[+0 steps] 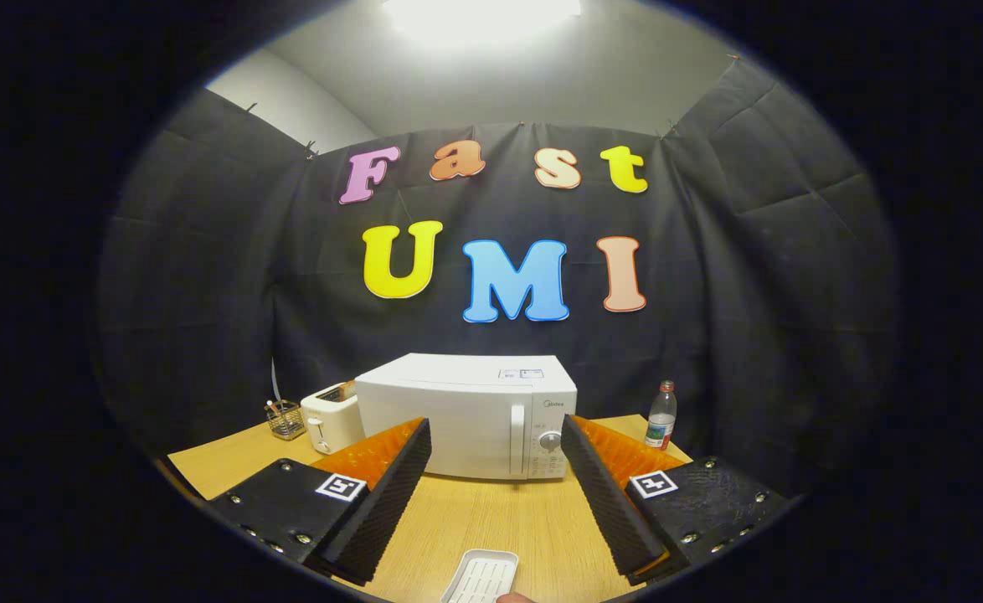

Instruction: Open the microwave, put the food inside, and close the microwave door.

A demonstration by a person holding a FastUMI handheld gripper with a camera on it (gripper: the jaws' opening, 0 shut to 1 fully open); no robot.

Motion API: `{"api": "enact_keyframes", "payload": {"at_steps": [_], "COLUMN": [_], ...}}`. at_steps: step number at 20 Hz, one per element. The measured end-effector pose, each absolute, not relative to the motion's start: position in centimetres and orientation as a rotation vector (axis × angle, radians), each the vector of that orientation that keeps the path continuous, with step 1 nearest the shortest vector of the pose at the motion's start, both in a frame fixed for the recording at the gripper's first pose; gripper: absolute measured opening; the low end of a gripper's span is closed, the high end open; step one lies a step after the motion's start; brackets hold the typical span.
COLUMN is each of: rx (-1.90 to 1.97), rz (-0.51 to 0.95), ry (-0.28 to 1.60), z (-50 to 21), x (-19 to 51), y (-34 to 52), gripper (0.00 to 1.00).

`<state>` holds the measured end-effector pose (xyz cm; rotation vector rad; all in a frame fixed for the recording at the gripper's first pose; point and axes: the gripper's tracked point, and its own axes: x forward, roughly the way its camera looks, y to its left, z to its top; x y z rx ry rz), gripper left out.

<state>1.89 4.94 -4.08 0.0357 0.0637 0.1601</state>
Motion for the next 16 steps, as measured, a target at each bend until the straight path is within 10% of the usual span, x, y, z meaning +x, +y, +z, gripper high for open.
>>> {"api": "enact_keyframes", "payload": {"at_steps": [16], "rx": [0.058], "rz": [0.162], "ry": [0.028], "z": [-2.4], "x": [-1.6], "y": [4.9], "gripper": [0.99]}}
